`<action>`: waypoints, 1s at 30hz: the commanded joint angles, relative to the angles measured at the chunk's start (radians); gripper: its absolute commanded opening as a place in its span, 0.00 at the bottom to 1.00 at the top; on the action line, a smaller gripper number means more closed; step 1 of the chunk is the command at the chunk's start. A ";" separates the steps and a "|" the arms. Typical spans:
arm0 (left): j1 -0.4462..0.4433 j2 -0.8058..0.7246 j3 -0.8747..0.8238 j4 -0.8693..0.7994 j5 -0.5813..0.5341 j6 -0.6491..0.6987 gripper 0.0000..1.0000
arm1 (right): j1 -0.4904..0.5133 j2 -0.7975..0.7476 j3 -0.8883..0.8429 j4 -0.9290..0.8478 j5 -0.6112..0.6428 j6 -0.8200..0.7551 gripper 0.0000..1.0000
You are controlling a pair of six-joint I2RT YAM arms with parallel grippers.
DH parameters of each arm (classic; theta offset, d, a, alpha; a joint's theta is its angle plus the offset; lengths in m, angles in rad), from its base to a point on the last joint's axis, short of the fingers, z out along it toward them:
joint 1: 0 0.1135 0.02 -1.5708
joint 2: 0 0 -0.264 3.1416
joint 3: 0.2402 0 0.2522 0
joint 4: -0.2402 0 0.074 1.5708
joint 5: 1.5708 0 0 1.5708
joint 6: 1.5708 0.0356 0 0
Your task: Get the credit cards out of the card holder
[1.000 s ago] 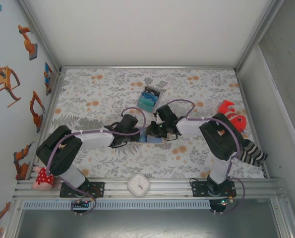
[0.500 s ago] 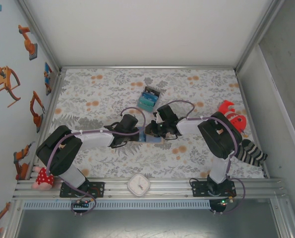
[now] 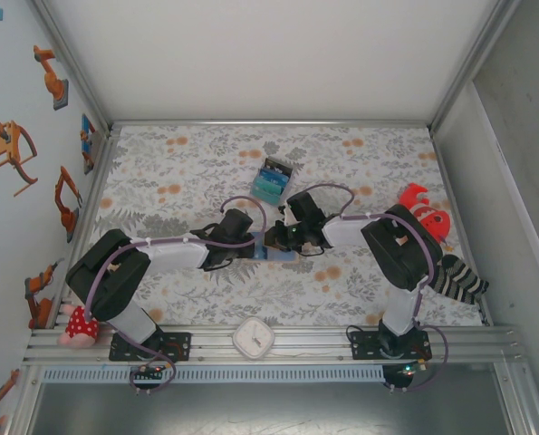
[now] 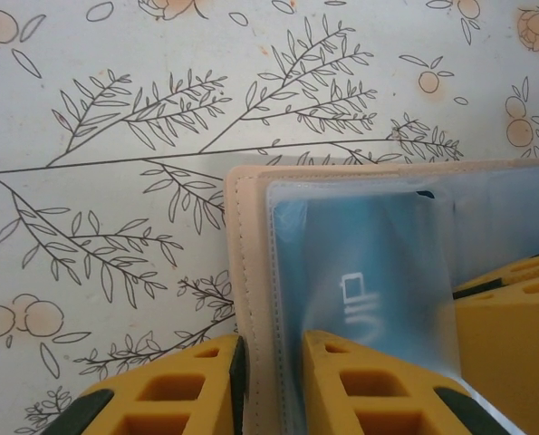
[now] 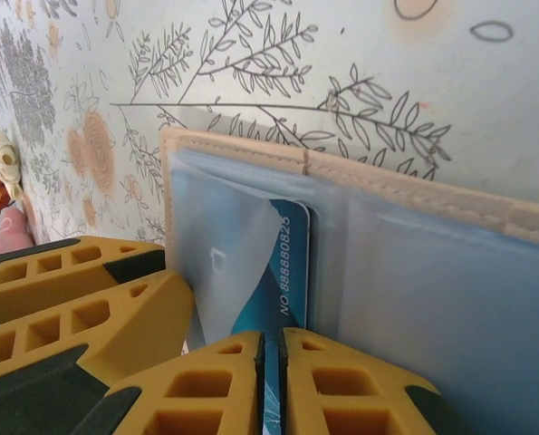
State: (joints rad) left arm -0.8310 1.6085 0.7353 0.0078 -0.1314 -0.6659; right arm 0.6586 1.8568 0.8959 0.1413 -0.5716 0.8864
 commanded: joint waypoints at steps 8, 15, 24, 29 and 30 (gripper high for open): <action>-0.010 -0.001 0.009 -0.056 0.001 -0.016 0.24 | 0.012 -0.040 0.018 -0.179 0.128 -0.054 0.15; -0.009 0.004 0.010 -0.060 0.002 -0.021 0.24 | 0.012 -0.052 0.013 -0.171 0.122 -0.052 0.16; -0.009 0.011 0.013 -0.058 0.010 -0.023 0.23 | 0.013 -0.019 0.008 -0.075 0.054 -0.020 0.16; -0.011 0.013 0.015 -0.056 0.013 -0.023 0.23 | 0.013 -0.003 0.010 -0.083 0.060 -0.023 0.16; -0.011 0.013 0.015 -0.055 0.013 -0.023 0.23 | 0.013 -0.001 0.011 -0.091 0.068 -0.024 0.16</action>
State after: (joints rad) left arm -0.8371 1.6089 0.7380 0.0040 -0.1310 -0.6773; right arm 0.6689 1.8332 0.9115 0.0433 -0.5072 0.8570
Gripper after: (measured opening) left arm 0.234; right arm 0.156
